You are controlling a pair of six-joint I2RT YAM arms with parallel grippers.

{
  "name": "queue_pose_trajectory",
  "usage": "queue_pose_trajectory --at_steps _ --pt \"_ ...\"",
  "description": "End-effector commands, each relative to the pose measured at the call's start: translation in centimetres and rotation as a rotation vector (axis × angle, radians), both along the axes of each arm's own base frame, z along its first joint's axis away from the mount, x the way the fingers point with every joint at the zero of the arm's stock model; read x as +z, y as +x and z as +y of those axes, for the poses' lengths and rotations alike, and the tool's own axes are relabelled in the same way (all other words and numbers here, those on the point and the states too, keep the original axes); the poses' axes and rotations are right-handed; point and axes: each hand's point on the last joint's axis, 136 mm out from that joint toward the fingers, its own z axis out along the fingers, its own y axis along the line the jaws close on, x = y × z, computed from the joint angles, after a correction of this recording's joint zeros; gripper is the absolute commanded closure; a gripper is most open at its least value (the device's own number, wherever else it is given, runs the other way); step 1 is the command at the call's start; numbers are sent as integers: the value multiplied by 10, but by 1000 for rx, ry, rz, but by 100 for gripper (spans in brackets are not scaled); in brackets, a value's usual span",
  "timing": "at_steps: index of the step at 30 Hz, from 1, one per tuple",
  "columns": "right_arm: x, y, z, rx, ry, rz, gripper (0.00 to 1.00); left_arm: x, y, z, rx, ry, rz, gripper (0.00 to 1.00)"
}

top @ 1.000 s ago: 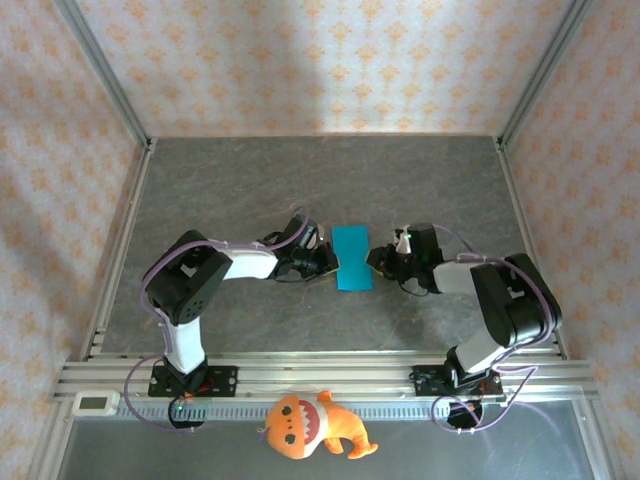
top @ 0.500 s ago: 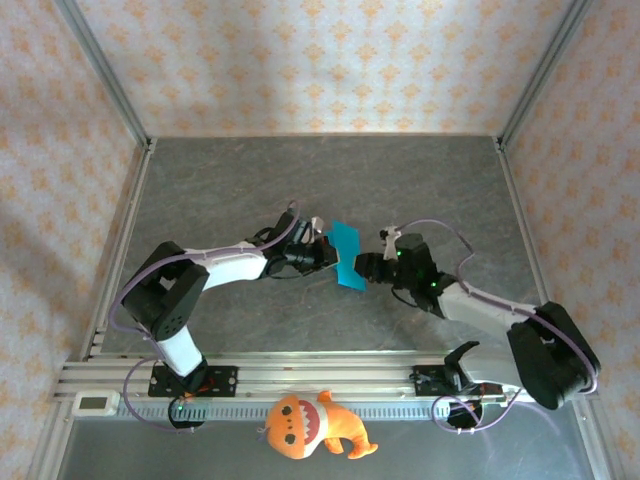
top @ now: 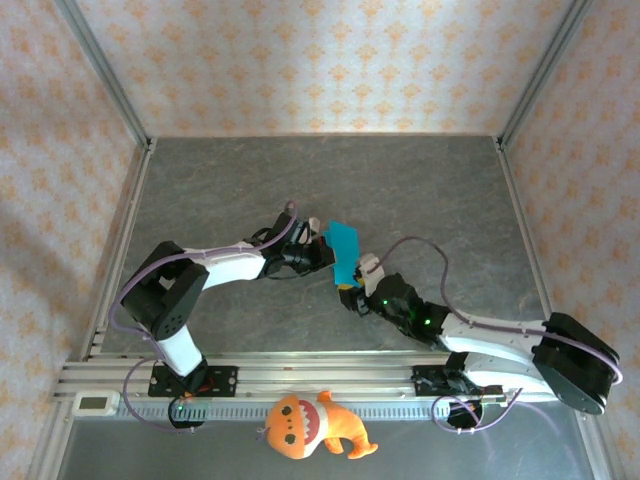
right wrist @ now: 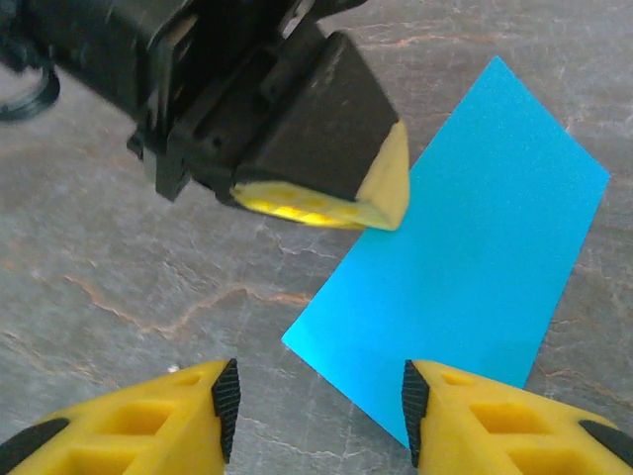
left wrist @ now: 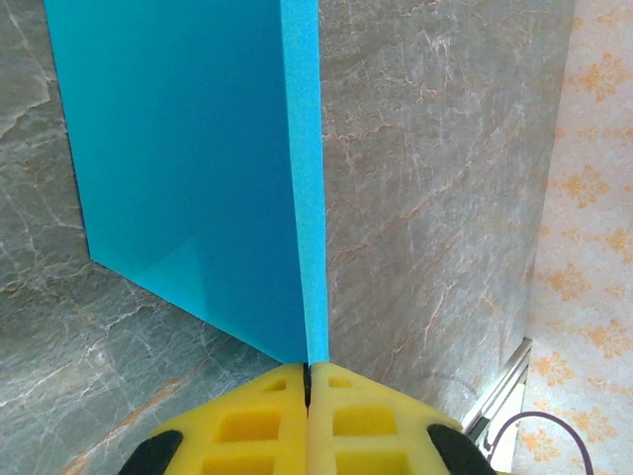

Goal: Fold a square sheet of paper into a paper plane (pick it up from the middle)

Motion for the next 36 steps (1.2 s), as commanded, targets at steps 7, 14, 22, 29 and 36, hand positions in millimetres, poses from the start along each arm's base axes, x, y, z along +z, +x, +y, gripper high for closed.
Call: queue_pose_trajectory --at_steps 7,14,22,29,36 --pt "-6 13 10 -50 -249 -206 48 1 -2 2 5 -7 13 100" --pt "-21 23 16 -53 -346 -246 48 -3 -3 2 -6 7 18 100" --pt "-31 32 16 -94 -403 -255 50 -4 -3 1 -11 2 19 100" --pt "-16 29 6 -126 -332 -275 62 -8 -3 1 -11 9 25 100" --pt "-15 30 2 -157 -326 -268 69 -8 -3 1 -12 6 22 100"
